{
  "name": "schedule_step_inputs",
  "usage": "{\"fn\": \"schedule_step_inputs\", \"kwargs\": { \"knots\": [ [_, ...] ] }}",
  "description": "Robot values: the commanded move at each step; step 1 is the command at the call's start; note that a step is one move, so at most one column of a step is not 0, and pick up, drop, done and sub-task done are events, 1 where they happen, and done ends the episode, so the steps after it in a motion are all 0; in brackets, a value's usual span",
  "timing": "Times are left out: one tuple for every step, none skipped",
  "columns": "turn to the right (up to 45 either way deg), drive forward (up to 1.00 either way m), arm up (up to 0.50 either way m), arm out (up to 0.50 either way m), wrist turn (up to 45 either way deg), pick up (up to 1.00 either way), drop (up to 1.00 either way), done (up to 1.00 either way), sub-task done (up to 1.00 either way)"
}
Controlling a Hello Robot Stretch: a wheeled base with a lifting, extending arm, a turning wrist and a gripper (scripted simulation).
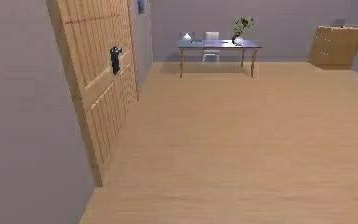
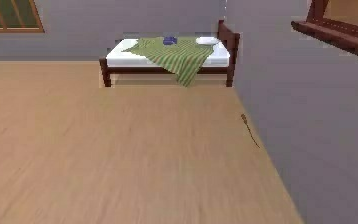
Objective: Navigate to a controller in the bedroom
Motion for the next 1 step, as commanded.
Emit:
{"fn": "schedule_step_inputs", "kwargs": {
  "knots": [
    [45.0, 0.0, 0.0, 0.0, 0.0, 0.0, 0.0, 0.0, 0.0]
  ]
}}
